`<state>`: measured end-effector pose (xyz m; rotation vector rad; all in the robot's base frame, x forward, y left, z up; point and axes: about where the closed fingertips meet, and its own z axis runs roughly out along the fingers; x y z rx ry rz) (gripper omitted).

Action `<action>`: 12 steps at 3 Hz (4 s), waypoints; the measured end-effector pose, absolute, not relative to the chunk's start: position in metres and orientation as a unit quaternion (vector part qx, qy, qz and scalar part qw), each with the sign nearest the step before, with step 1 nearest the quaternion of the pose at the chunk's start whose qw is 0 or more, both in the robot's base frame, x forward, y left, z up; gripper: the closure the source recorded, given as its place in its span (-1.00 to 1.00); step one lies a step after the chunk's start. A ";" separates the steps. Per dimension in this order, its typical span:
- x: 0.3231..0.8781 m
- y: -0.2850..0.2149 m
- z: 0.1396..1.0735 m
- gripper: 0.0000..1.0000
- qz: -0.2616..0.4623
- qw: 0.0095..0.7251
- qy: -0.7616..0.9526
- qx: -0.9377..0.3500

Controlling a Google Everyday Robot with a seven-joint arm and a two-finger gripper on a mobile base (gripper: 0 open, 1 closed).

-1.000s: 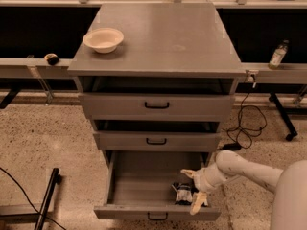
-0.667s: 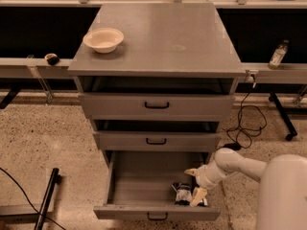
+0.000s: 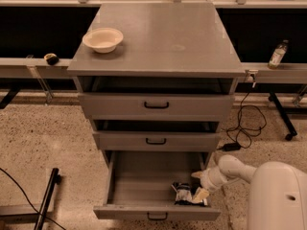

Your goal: Pick blue chip bag from bottom drawer and place on counter

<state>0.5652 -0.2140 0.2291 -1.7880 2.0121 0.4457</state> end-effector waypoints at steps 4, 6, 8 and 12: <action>0.566 -0.210 0.170 0.37 0.183 0.200 0.743 -0.612; 0.564 -0.205 0.166 1.00 0.198 0.203 0.744 -0.606; 0.566 -0.192 0.193 1.00 0.215 0.243 0.720 -0.613; 0.552 -0.173 0.379 1.00 0.227 0.422 0.546 -0.687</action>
Offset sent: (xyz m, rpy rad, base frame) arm 0.0043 0.0030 -0.1113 0.0452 0.0975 -0.0973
